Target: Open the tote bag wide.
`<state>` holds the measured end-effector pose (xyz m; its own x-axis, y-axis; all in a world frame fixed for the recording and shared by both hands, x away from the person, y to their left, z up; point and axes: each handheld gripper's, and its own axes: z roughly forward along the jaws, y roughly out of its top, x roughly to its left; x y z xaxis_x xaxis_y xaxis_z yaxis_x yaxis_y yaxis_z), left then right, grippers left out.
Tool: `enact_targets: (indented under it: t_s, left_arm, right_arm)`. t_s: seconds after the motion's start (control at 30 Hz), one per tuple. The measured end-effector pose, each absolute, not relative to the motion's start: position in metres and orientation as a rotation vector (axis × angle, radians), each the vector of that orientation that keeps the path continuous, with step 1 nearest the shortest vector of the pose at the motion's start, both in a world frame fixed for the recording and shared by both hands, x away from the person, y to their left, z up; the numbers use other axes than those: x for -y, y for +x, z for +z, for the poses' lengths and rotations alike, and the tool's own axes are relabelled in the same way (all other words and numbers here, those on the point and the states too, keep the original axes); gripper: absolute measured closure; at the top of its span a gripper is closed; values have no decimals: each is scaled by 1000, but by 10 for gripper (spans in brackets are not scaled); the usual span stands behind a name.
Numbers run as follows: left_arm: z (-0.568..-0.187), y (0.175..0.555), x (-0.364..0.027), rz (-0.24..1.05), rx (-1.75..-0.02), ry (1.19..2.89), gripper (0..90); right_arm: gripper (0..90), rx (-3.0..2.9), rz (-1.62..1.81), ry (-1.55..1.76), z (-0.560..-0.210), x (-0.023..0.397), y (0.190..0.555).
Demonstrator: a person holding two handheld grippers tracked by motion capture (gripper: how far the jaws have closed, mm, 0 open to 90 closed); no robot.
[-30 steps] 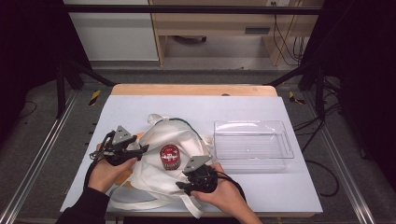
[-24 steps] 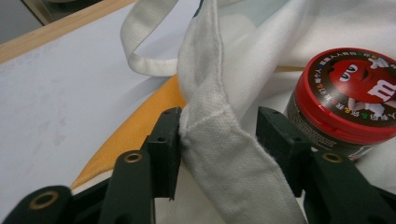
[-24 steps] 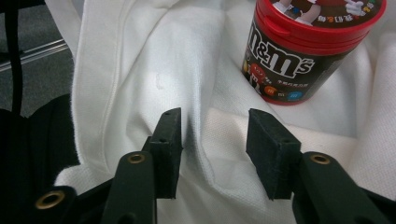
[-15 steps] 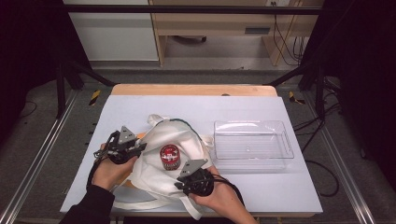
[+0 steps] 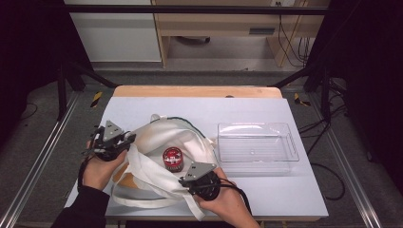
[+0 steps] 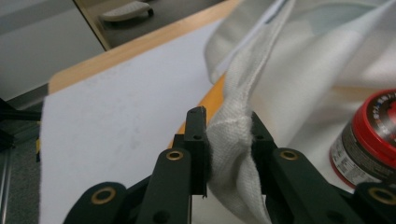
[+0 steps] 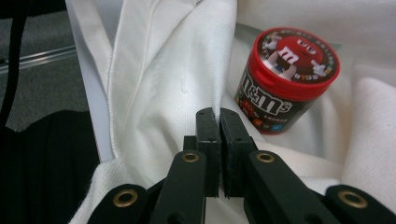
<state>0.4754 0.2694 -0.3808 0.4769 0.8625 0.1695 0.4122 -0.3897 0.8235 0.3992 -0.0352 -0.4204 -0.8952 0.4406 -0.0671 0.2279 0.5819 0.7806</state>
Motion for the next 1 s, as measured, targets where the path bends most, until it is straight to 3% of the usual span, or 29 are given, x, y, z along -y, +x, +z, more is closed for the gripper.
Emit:
enact_targets:
  t_s: [1.0]
  left_arm:
    - [-443,480,-286,665,-1154,2025,772]
  right_arm:
    - [865,-2668,1090,545,-453,30,399]
